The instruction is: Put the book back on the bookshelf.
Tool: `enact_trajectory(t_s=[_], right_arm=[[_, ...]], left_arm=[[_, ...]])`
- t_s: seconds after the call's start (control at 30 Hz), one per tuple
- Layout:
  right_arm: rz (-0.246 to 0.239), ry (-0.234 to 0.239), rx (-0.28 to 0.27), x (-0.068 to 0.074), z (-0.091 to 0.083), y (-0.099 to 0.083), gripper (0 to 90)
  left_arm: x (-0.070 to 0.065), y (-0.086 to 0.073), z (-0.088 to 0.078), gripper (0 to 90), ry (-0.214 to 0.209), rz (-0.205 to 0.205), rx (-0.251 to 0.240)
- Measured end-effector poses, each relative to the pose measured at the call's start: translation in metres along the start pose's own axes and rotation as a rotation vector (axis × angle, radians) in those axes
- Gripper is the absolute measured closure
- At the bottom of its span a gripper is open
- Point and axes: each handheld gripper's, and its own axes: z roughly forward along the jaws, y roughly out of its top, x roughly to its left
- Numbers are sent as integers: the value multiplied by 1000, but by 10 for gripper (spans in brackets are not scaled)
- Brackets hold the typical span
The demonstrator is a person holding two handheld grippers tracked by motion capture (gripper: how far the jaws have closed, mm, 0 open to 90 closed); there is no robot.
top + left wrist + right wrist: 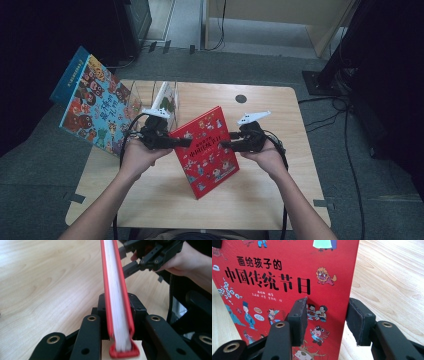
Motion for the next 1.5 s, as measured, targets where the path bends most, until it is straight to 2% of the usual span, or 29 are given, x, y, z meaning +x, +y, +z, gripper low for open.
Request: enact_trajectory(t_s=[0.13, 0.33, 0.53, 0.7, 0.77, 0.87, 1.0, 1.07, 1.17, 1.3, 1.43, 1.5], right_arm=[[18, 10, -23, 0, 0, 2, 526], [5, 18, -37, 4, 1, 7, 532], [-2, 21, -72, 6, 3, 9, 544], [-37, 5, -53, 7, 8, 2, 528], [-31, 8, -50, 7, 9, -3, 515], [-14, 15, -62, 3, 8, -12, 519], [17, 2, -42, -1, 8, -24, 523], [45, -22, -12, -4, 9, -28, 527], [72, -32, -16, -7, 9, -36, 519], [85, -42, -7, -10, 13, -44, 509], [98, -50, -8, -12, 17, -49, 513], [79, -76, 1, -12, 22, -52, 508]], left_arm=[[-1, 8, 0, 758, -1, -16, 47], [-2, 15, 2, 760, -8, -34, 95], [4, 15, 3, 768, -26, -80, 118], [9, 17, -1, 786, -40, -126, 126], [11, 18, -4, 796, -50, -142, 123], [11, 23, -10, 801, -44, -136, 127], [6, 30, -17, 801, -16, -112, 147], [4, 33, -19, 801, -5, -100, 151], [1, 37, -24, 801, 20, -80, 148], [0, 40, -30, 800, 38, -65, 157], [0, 42, -37, 799, 51, -69, 150], [-2, 42, -42, 799, 76, -65, 137]])
